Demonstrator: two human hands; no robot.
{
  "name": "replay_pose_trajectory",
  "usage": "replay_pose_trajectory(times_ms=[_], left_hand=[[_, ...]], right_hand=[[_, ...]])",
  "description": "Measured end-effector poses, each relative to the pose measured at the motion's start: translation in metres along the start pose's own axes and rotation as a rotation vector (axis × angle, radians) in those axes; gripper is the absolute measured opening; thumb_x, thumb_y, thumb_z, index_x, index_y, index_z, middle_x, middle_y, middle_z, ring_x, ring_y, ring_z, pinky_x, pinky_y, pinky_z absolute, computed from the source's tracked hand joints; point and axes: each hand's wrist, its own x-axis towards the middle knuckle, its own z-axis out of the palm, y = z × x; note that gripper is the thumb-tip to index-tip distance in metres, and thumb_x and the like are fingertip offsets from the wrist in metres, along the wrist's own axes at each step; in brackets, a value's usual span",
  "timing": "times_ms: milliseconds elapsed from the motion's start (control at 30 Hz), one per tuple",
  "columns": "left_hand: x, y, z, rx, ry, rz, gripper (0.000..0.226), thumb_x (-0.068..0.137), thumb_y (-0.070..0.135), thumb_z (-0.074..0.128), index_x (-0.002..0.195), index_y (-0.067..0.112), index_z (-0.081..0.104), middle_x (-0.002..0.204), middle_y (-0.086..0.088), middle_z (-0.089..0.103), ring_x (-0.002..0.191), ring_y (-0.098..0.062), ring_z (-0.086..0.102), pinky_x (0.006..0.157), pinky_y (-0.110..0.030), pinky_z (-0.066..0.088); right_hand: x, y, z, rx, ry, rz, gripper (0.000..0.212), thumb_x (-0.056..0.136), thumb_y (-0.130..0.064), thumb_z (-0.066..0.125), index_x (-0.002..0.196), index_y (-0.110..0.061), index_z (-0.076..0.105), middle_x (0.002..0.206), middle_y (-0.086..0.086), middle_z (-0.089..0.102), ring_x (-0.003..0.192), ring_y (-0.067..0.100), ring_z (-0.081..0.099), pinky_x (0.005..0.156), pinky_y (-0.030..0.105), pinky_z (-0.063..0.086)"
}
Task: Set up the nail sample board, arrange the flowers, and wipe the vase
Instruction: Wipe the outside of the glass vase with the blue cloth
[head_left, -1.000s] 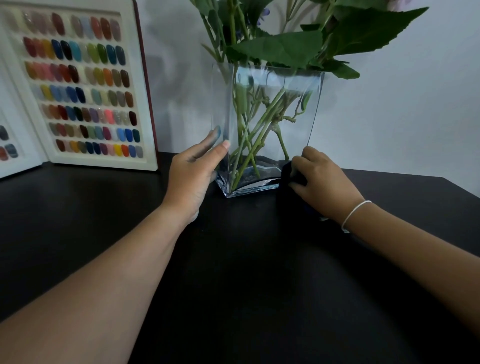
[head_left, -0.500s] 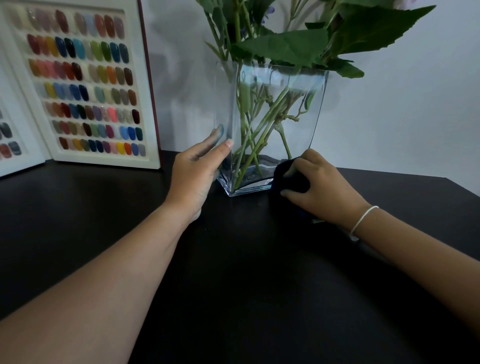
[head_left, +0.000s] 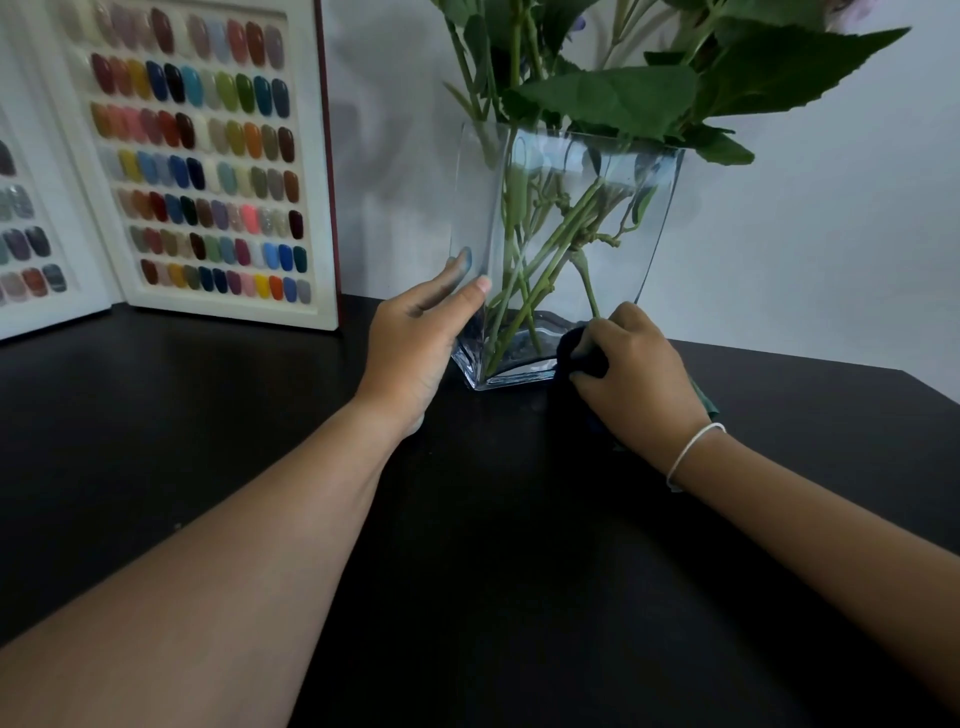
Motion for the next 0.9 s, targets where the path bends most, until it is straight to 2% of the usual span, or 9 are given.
replay_pose_trajectory(times_ms=[233,367,567,700,800,900], left_hand=[[0.000,0.000,0.001,0.006,-0.003,0.011,0.038,0.080,0.026,0.066,0.117,0.023,0.058,0.129,-0.001,0.059,0.117,-0.009,0.054,0.103,-0.039,0.043],[-0.001,0.001,0.002,0.023,0.000,0.012,0.040,0.081,0.027,0.064,0.120,0.022,0.057,0.130,0.001,0.058,0.117,-0.005,0.053,0.102,-0.036,0.043],[-0.002,0.002,0.003,0.029,0.010,0.016,0.041,0.081,0.026,0.064,0.121,0.022,0.057,0.128,0.008,0.057,0.105,0.008,0.055,0.097,-0.030,0.047],[-0.001,0.002,0.003,0.044,0.010,0.005,0.041,0.082,0.025,0.063,0.122,0.022,0.056,0.128,0.011,0.055,0.104,0.009,0.053,0.100,-0.033,0.045],[-0.001,0.001,0.002,0.070,0.008,-0.004,0.040,0.082,0.028,0.063,0.121,0.025,0.056,0.111,0.025,0.057,0.093,0.018,0.054,0.098,-0.031,0.046],[-0.001,-0.001,0.001,0.089,0.013,-0.010,0.039,0.083,0.029,0.062,0.121,0.026,0.056,0.090,0.034,0.060,0.087,0.022,0.054,0.096,-0.031,0.047]], right_hand=[[-0.002,-0.021,0.008,0.027,0.009,-0.051,0.008,0.073,0.003,0.060,0.081,0.001,0.061,0.093,0.020,0.052,0.086,0.035,0.050,0.064,0.028,0.032],[-0.004,-0.033,0.009,0.031,0.004,-0.102,0.010,0.072,0.003,0.060,0.082,0.001,0.060,0.094,0.020,0.053,0.088,0.034,0.049,0.065,0.026,0.029],[-0.006,-0.049,0.011,0.071,-0.036,-0.192,0.010,0.073,0.003,0.057,0.083,0.000,0.058,0.095,0.021,0.051,0.087,0.034,0.048,0.070,0.036,0.038],[-0.005,-0.051,0.010,0.044,-0.053,-0.250,0.011,0.075,0.003,0.054,0.085,0.000,0.058,0.097,0.022,0.050,0.089,0.035,0.048,0.073,0.039,0.037],[-0.003,-0.050,0.008,0.035,-0.087,-0.262,0.012,0.076,0.003,0.052,0.087,0.000,0.057,0.100,0.022,0.049,0.091,0.035,0.048,0.076,0.043,0.041],[-0.001,-0.040,0.004,0.058,-0.106,-0.223,0.010,0.076,0.000,0.055,0.085,-0.002,0.057,0.101,0.019,0.049,0.092,0.034,0.049,0.076,0.041,0.043]])
